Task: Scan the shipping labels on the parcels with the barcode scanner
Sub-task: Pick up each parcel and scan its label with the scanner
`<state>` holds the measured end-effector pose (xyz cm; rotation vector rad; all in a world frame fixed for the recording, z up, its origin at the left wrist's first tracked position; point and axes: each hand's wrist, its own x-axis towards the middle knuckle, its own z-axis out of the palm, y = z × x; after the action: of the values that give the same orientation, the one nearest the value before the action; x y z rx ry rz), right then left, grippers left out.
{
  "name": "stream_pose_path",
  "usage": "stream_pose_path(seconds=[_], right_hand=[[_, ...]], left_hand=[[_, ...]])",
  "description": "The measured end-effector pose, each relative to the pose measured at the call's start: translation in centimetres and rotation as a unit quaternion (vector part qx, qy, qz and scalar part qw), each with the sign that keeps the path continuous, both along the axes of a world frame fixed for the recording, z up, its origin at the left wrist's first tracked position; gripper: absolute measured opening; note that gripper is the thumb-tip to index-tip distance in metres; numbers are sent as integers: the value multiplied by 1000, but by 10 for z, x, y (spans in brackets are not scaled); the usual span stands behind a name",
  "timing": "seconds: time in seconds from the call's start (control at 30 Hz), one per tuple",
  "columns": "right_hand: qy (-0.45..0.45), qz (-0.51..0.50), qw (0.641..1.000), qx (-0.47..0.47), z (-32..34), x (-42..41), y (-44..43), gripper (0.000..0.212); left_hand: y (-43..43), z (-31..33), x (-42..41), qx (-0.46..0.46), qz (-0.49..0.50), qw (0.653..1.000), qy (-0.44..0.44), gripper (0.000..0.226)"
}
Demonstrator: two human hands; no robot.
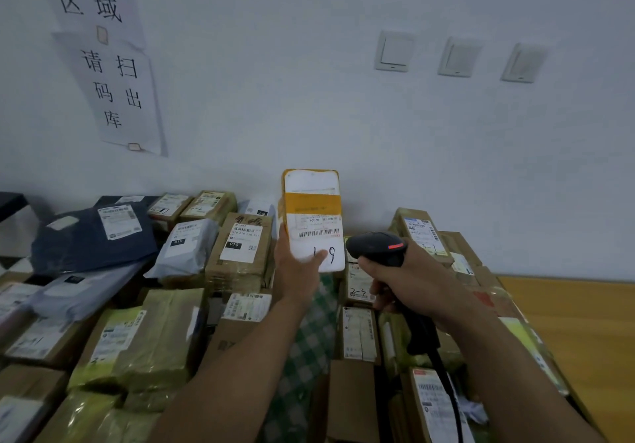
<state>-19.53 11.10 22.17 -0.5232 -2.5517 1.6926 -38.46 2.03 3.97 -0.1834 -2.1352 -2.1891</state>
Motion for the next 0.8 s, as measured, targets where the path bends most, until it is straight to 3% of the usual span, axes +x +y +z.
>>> stream_pose_path(seconds=[0.1, 0.3, 0.4, 0.6, 0.8], right_hand=[[-6, -16, 1000, -11, -4, -1, 6, 12], [-15, -110, 993, 42, -22, -4, 49, 42], [-22, -130, 991, 27, -32, -2, 66, 31], [-54, -134, 989, 11, -51, -4, 86, 31], [-69, -148, 987, 4, -62, -8, 99, 42]], left_hand=[[3, -2, -2, 0, -3, 1000, 6, 100], [15, 17, -4, 51, -71, 995, -39, 88], [33, 27, -8, 53, -124, 986, -93, 87], [80, 30, -17, -21, -174, 959, -224, 81], [104, 15, -26, -64, -223, 928, -292, 82]])
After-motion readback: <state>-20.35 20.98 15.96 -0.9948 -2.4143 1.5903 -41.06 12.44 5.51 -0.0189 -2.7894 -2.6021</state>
